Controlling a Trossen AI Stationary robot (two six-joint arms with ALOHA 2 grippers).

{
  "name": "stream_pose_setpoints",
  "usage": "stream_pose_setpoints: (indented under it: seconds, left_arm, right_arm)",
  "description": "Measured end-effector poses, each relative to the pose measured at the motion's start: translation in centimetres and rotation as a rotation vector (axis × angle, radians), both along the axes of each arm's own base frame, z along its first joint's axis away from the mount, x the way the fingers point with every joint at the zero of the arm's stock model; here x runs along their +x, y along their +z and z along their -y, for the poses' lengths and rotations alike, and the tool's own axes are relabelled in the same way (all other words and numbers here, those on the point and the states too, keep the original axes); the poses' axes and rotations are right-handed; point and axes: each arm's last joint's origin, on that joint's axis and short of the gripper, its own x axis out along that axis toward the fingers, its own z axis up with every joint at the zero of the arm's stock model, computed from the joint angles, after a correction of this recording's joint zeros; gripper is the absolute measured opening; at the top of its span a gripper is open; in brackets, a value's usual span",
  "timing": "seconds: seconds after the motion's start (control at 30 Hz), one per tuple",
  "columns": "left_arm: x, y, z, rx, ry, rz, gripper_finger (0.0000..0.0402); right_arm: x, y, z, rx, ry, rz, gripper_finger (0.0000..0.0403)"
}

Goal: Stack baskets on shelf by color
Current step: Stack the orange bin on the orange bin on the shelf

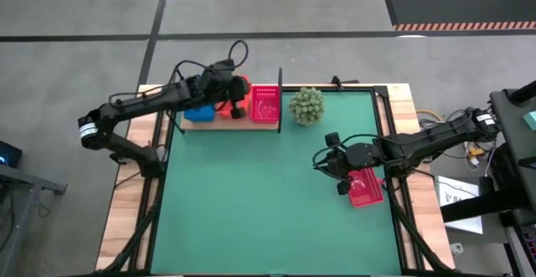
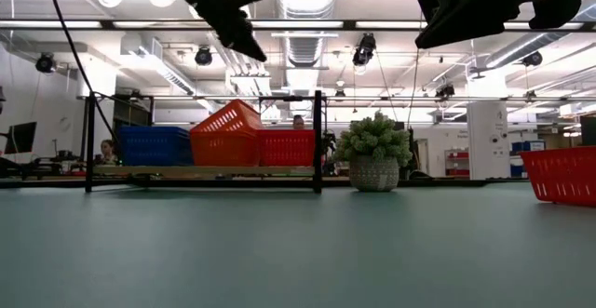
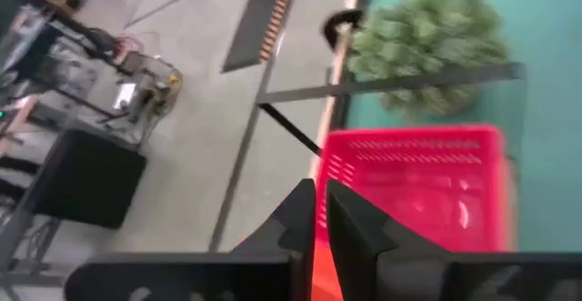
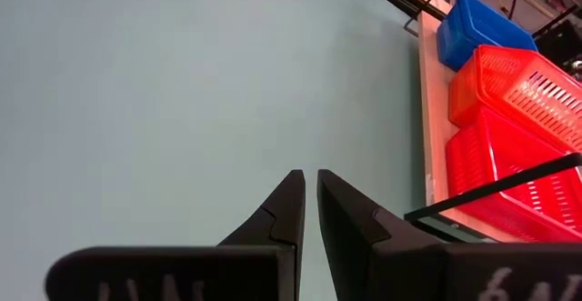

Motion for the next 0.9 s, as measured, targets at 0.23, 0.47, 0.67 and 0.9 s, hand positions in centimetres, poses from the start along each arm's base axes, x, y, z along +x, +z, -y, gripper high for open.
stream_pose_setpoints:
  seconds: [0.23, 0.47, 0.67, 0.9]
  left_arm:
    - [1.2, -4.5, -2.8, -0.089, 0.101, -0.05, 0.0001]
    - [2.3, -6.4, -3.4, -0.154, 0.138, -0.087, 0.0]
    - [1.6, -4.1, -2.9, -0.123, 0.136, -0.019, 0.0]
    - [0.0, -4.9, -2.2, -0.161, 0.17, -0.009, 0.0]
  right_arm:
    - [0.0, 0.1, 0.0, -0.006, 0.005, 0.007, 0.0027]
    - [0.0, 0.1, 0.0, -0.015, 0.01, 0.006, 0.0027]
    - [0.0, 0.1, 0.0, -0.019, 0.013, 0.006, 0.0027]
    - [0.0, 0.1, 0.0, -0.019, 0.013, 0.007, 0.0027]
